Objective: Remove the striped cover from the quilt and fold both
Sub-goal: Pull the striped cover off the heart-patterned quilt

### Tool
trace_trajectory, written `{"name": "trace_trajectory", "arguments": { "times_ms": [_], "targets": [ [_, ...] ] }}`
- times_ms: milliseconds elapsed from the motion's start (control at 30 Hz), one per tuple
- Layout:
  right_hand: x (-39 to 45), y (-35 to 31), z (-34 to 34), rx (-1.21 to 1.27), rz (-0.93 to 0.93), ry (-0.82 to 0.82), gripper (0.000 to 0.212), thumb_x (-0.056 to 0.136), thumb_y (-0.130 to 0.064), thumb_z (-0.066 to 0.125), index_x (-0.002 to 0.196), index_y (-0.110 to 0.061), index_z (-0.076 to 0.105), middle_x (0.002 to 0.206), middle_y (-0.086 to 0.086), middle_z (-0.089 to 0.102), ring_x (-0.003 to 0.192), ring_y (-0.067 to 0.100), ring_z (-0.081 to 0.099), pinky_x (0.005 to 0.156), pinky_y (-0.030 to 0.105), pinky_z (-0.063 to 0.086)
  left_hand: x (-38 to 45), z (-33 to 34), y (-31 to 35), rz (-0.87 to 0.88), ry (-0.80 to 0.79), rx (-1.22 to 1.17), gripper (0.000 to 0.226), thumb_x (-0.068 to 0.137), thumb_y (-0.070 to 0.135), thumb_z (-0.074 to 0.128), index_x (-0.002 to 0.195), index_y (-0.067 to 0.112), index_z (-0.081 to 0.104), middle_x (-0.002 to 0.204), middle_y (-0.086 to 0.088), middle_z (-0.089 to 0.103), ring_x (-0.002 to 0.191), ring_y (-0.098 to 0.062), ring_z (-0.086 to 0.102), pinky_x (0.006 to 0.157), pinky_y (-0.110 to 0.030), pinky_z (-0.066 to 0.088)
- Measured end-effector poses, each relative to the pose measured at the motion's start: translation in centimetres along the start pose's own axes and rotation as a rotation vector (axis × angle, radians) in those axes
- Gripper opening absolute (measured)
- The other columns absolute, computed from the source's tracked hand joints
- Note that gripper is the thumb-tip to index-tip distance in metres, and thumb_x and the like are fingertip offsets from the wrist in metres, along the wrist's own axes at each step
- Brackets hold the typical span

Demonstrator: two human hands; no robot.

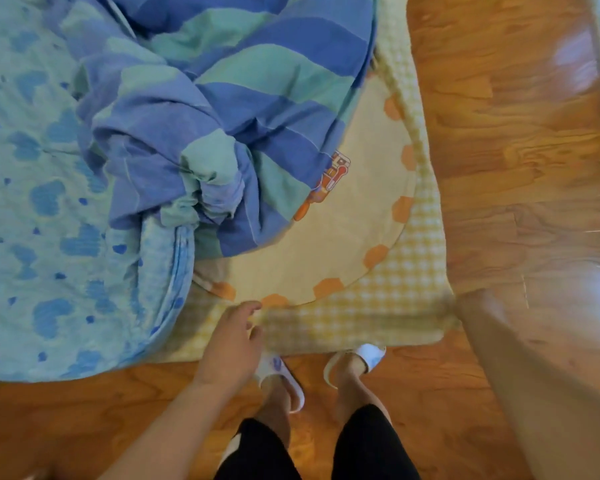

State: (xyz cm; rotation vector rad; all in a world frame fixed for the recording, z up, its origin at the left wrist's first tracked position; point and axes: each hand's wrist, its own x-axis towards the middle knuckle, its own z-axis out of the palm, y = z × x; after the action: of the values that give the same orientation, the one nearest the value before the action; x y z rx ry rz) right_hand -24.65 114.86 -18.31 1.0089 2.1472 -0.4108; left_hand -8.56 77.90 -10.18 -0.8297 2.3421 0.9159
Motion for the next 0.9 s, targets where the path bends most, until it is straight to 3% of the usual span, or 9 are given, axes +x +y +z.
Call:
{"name": "trace_trajectory", "arguments": {
  "times_ms": [67,167,267,367,467,533,600,800,900],
  "targets": [
    [-1.8,-5.2,-0.4,0.182,-0.019,0.140,0.026,0.085,-0.017,0.067,0.108,-0.008,0.058,0.096,0.013,0.062,0.082,0.030,0.062,0.074,0.043,0.054,0.8,-3.4,-0.4,0.065,0.292,0.016,0.041,0.092,0.024,0.063,0.128,0.036,0.047,0.124,0.011,0.047,0.105,-0.003,0.049,0.085,-0.028,0.046],
    [-7.6,-13.5,-0.2,0.297,-0.450,0.299,0.028,0.085,-0.017,0.051,0.112,-0.019,0.057,0.110,0.008,0.063,0.098,0.028,0.060,0.086,0.042,0.050,3.8,-8.5,-1.5,0.110,0.635,0.256,0.062,0.080,0.028,0.074,0.135,0.018,0.046,0.138,-0.014,0.040,0.120,-0.033,0.043,0.095,-0.051,0.046],
    [-16.3,-20.5,4.2,0.320,-0.880,0.019,0.021,0.090,-0.019,0.058,0.110,-0.023,0.060,0.102,-0.004,0.062,0.096,0.020,0.061,0.082,0.030,0.045,8.0,-11.5,-2.1,0.034,0.545,0.411,0.086,0.073,0.036,0.081,0.145,0.014,0.039,0.149,-0.027,0.032,0.133,-0.049,0.034,0.107,-0.058,0.034],
    [-23.9,-25.8,10.7,0.274,-1.172,-0.150,0.063,0.083,-0.040,0.068,0.137,-0.017,0.045,0.127,-0.005,0.044,0.125,0.015,0.044,0.096,0.023,0.036,11.7,-13.6,-2.8,0.027,0.470,0.490,0.079,0.078,0.037,0.077,0.144,0.013,0.041,0.150,-0.024,0.035,0.132,-0.049,0.039,0.101,-0.056,0.041],
    [-27.6,-30.1,14.2,0.439,-1.093,-0.132,0.088,0.081,-0.043,0.072,0.150,-0.011,0.029,0.147,0.006,0.038,0.136,0.016,0.033,0.110,0.025,0.031,12.9,-16.2,-3.4,0.114,0.385,0.358,0.062,0.088,0.031,0.068,0.140,0.018,0.036,0.144,-0.019,0.035,0.105,-0.047,0.057,0.071,-0.047,0.050],
    [-29.1,-31.5,13.6,0.501,-0.946,-0.096,0.055,0.092,-0.030,0.065,0.137,-0.005,0.047,0.135,0.012,0.055,0.127,0.026,0.049,0.102,0.029,0.039,11.4,-18.4,-3.0,0.174,0.307,0.338,0.061,0.089,0.029,0.065,0.137,0.026,0.028,0.140,-0.019,0.037,0.085,-0.049,0.060,0.059,-0.041,0.039],
    [-31.2,-30.8,11.0,0.493,-0.897,-0.071,0.027,0.099,-0.023,0.055,0.119,-0.007,0.061,0.116,0.013,0.065,0.110,0.029,0.059,0.090,0.032,0.043,8.8,-21.8,-1.4,0.240,0.252,0.372,0.063,0.089,0.030,0.059,0.140,0.032,0.022,0.131,-0.020,0.045,0.080,-0.049,0.060,0.061,-0.040,0.036],
    [-38.7,-25.9,2.7,0.357,-0.983,0.203,0.015,0.102,-0.027,0.049,0.094,-0.017,0.057,0.075,-0.007,0.054,0.083,0.032,0.060,0.064,0.032,0.031,2.7,-33.9,4.4,0.388,0.179,0.477,0.078,0.086,0.027,0.052,0.152,0.041,0.013,0.120,-0.016,0.060,0.073,-0.042,0.053,0.059,-0.039,0.038],
    [-37.1,-26.6,-1.1,0.104,-0.988,0.372,0.015,0.102,-0.022,0.045,0.103,-0.011,0.056,0.089,0.014,0.064,0.083,0.037,0.062,0.064,0.034,0.036,0.2,-38.5,5.9,0.422,0.124,0.371,0.075,0.085,0.021,0.054,0.145,0.054,0.024,0.127,-0.012,0.063,0.098,-0.043,0.061,0.078,-0.045,0.052]
  ]
}}
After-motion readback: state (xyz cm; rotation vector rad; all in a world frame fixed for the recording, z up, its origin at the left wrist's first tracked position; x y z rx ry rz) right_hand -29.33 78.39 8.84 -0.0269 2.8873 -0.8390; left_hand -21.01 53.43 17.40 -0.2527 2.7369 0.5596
